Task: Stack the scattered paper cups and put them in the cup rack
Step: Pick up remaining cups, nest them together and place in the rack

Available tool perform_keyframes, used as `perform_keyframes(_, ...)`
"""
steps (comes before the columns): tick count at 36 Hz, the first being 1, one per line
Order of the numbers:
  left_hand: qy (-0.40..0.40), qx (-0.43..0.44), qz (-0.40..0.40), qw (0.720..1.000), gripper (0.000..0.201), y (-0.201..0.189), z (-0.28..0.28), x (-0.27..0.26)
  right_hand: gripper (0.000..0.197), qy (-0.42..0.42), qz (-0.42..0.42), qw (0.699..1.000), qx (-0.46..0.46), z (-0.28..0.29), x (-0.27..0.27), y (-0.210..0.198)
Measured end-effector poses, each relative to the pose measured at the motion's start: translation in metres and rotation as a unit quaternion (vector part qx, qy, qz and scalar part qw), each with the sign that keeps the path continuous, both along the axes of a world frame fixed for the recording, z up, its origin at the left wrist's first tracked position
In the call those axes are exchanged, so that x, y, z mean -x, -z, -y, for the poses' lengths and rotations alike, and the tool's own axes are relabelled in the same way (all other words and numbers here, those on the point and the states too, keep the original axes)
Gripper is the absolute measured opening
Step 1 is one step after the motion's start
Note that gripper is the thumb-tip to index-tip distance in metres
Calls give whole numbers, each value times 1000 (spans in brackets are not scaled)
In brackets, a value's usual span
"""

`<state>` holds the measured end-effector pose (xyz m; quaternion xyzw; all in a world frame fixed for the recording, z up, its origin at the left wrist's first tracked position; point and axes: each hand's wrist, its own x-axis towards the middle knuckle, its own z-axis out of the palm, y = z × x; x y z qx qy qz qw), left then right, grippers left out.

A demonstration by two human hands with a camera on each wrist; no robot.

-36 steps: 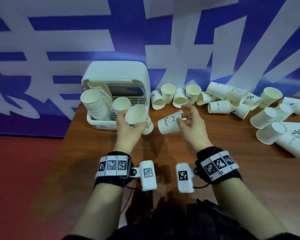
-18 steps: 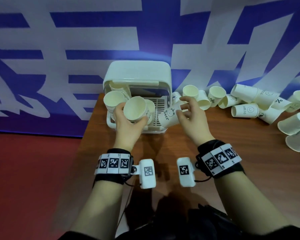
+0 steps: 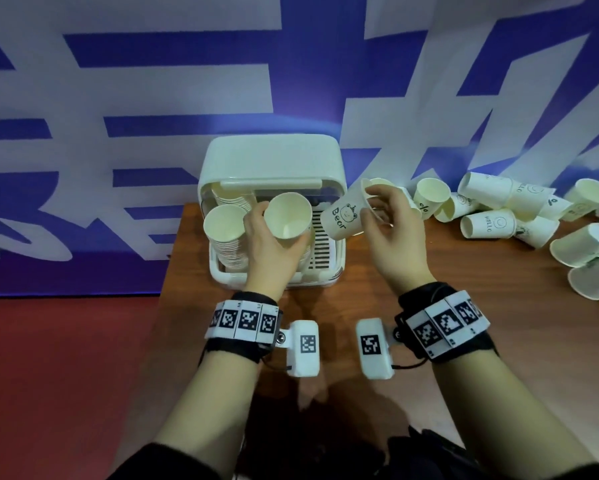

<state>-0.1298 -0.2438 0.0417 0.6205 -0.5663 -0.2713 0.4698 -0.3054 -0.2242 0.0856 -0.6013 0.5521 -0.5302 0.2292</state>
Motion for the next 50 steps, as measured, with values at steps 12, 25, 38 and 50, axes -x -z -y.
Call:
perform_keyframes(12,25,-41,42,998,77,22,9,1,21,1,-6,998,58,6,-10,1)
perform_keyframes(25,44,-123,12,991,87,37,13,-4,16,-120,-90,988,45,19,-32,12)
perform_keyframes(38,79,-185,-23,979,86,36,4,-14,14,-205,-192,959,26,30,-38,35)
perform_keyframes(50,36,-96,-122,987,35,29,9,-18,15,-218,-300,929,13,36,-43,54)
